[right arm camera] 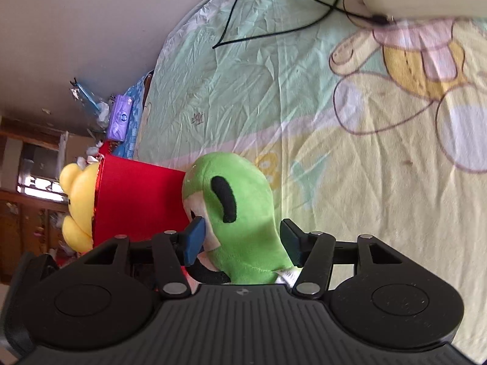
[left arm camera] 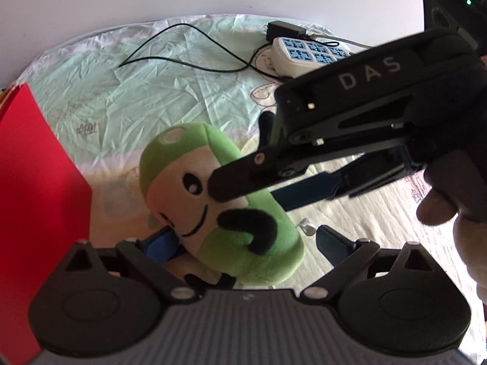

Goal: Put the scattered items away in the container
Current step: 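Lower the open right tool around the green plush's head, then close the right tool on the green plush and lift it, then carry the green plush with the right tool over the red box, then lower the green plush into the box and open the right tool, then withdraw the right tool up out of the red box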

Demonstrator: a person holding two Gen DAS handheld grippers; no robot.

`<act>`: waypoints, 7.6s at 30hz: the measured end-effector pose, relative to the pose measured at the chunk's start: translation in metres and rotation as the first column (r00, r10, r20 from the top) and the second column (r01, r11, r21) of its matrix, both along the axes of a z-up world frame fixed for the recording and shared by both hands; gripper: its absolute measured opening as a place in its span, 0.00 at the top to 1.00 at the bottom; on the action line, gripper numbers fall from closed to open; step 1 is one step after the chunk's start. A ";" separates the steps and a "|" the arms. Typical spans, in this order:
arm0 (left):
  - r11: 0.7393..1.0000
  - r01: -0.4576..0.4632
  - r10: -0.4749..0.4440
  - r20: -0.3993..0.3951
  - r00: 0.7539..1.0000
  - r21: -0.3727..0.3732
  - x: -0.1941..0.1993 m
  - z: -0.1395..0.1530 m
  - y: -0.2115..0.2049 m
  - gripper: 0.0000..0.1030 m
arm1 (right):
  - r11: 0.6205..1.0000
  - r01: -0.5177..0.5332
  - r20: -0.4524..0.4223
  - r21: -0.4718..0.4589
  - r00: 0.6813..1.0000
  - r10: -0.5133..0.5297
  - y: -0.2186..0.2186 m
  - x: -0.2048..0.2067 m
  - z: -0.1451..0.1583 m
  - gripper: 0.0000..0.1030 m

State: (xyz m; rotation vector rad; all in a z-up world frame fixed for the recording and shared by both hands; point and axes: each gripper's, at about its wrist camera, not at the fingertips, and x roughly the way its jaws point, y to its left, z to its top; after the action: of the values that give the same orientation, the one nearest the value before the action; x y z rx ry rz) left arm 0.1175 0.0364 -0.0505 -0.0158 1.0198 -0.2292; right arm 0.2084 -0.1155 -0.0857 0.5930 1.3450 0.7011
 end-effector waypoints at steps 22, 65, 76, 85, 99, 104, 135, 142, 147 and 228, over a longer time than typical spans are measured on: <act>0.993 0.101 -0.104 0.049 0.993 0.062 -0.031 0.024 -0.004 0.12 | 0.996 0.045 0.132 -0.082 0.991 -0.033 -0.002 -0.021 0.029 0.31; 0.968 0.018 -0.122 0.407 0.905 0.250 -0.094 0.122 -0.009 0.39 | 0.995 0.074 0.468 0.062 0.879 -0.095 0.012 -0.084 0.148 0.42; 0.952 -0.090 -0.078 0.515 0.854 0.294 -0.117 0.152 0.080 0.39 | 0.989 -0.038 0.594 0.146 0.803 -0.057 0.104 -0.110 0.179 0.42; 0.930 -0.110 -0.075 0.475 0.877 0.350 -0.123 0.118 0.179 0.39 | 0.980 -0.083 0.622 0.180 0.782 -0.048 0.203 -0.122 0.149 0.42; 0.942 -0.037 -0.092 0.364 0.927 0.334 -0.124 0.068 0.241 0.37 | 0.996 -0.071 0.688 0.049 0.725 0.018 0.270 -0.151 0.111 0.42; 0.960 -0.026 -0.072 0.337 0.939 0.278 -0.123 0.070 0.256 0.36 | 0.996 -0.087 0.726 -0.012 0.685 0.068 0.285 -0.163 0.109 0.42; 0.976 0.093 -0.167 0.403 0.900 0.198 -0.159 0.096 0.313 0.23 | 0.964 -0.208 0.732 -0.165 0.629 0.261 0.306 -0.152 0.121 0.38; 0.978 0.152 -0.197 0.400 0.895 0.142 -0.142 0.112 0.307 0.26 | 0.994 -0.112 0.672 0.010 0.737 0.077 0.279 -0.142 0.122 0.37; 0.977 0.180 -0.211 0.363 0.908 0.116 -0.119 0.102 0.310 0.31 | 0.998 -0.058 0.625 0.040 0.781 0.020 0.285 -0.127 0.112 0.42; 0.879 -0.436 0.398 0.204 0.894 0.193 -0.137 0.124 0.299 0.01 | 0.894 0.294 0.527 -0.338 0.846 -0.079 0.260 -0.222 0.135 0.16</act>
State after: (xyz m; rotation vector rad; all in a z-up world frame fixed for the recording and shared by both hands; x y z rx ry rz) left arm -0.0190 0.3358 0.0733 -0.0040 0.8545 0.2854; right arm -0.0140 0.1444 0.0488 0.1762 0.8827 0.3525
